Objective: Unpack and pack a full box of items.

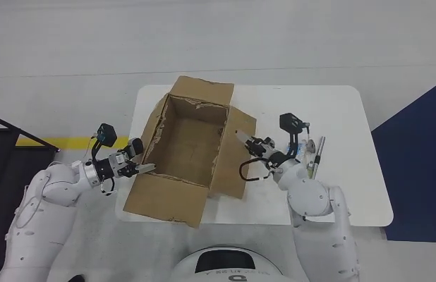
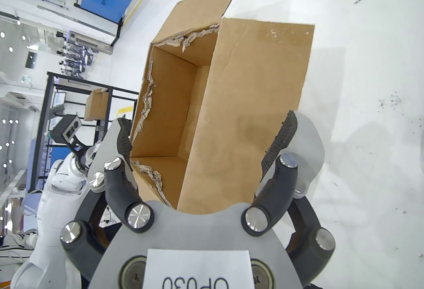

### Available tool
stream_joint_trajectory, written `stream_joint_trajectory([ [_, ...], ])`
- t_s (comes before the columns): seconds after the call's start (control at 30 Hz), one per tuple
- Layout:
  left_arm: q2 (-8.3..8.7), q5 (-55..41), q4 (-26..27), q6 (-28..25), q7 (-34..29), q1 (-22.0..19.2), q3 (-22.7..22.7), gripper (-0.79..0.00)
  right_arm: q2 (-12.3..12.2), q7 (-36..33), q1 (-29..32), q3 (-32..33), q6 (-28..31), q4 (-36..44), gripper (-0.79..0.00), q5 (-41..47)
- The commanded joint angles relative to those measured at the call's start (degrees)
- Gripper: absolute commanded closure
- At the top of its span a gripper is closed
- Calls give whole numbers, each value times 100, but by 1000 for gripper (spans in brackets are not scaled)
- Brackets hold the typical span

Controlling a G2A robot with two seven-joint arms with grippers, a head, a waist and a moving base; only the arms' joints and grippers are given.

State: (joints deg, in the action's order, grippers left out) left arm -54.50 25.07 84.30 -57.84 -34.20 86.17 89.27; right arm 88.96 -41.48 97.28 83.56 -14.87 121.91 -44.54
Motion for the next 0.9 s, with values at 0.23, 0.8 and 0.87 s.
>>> stream_joint_trajectory([
  [0.23,0,0,0,0,-1,0,0,-785,-161,-89,466,1889,-662,14,-785,213],
  [0.8,0,0,0,0,-1,0,0,-785,-367,-551,-1536,1572,-2039,-2629,-785,-1276],
  [0.87,0,0,0,0,-1,0,0,-785,-374,-523,-1637,1502,-2170,-2775,-785,-1395],
])
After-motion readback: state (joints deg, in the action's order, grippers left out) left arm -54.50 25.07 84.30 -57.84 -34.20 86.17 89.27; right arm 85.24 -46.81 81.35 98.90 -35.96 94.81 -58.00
